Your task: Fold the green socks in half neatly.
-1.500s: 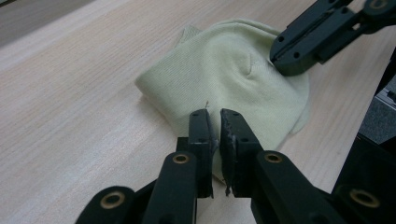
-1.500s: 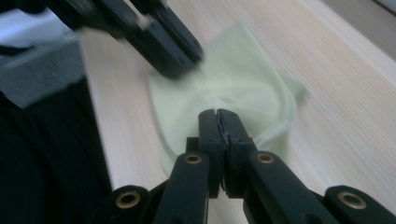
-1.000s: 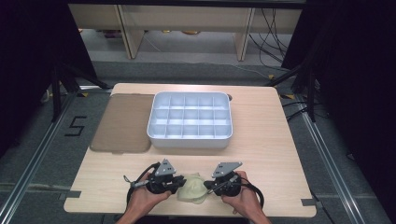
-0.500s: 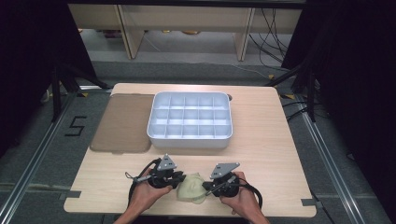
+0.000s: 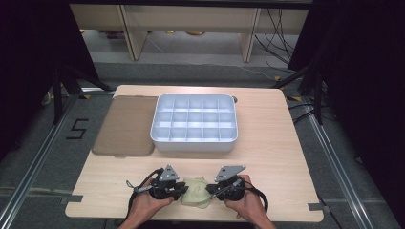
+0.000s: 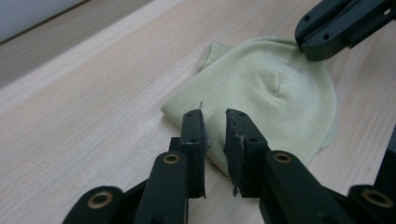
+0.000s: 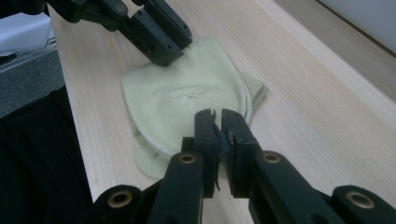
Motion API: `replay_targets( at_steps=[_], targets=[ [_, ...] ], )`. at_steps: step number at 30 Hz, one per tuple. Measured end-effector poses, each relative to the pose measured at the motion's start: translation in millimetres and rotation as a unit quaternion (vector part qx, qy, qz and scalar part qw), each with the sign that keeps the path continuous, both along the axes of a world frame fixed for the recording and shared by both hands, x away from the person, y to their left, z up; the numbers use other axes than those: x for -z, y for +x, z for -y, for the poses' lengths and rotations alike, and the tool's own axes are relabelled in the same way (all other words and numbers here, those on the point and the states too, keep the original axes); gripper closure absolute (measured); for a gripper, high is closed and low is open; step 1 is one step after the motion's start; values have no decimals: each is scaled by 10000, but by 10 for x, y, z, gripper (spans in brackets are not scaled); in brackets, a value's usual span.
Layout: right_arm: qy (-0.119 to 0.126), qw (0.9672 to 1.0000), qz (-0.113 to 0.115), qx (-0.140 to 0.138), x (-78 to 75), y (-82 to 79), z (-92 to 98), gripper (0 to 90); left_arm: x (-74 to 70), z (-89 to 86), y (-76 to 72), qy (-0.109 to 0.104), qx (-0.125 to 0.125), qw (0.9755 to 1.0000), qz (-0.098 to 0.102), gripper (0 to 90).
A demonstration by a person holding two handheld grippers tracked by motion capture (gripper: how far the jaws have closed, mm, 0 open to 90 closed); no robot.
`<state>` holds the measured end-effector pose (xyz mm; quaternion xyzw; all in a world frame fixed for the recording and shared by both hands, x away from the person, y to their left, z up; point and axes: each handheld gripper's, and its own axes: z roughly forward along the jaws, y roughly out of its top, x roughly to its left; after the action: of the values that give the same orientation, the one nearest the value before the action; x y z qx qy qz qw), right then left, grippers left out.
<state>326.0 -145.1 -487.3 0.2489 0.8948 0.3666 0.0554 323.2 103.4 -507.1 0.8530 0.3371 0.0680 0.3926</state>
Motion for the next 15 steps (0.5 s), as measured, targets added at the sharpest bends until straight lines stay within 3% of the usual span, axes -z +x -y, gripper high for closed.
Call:
replay_targets(
  at_steps=[4, 9, 10, 13, 15],
  targets=[
    [81, 10000, -29, 40, -12, 13, 12, 849, -69, -35, -34, -156, 29, 9999, 13, 711],
    [112, 9999, 43, 84, -31, 29, 11, 847, -90, -35, -112, -365, -126, 9992, -113, 640],
    [104, 9999, 56, 61, -28, 36, 4, 847, -95, -53, -121, -276, -59, 9995, -121, 638],
    [109, 9999, 51, 82, -21, 50, -17, 848, -96, -61, -180, -409, -138, 9989, -158, 634],
    [89, 9999, 55, 110, -21, 70, -30, 848, -118, -107, -196, -299, -61, 9994, -140, 625]
  ],
)
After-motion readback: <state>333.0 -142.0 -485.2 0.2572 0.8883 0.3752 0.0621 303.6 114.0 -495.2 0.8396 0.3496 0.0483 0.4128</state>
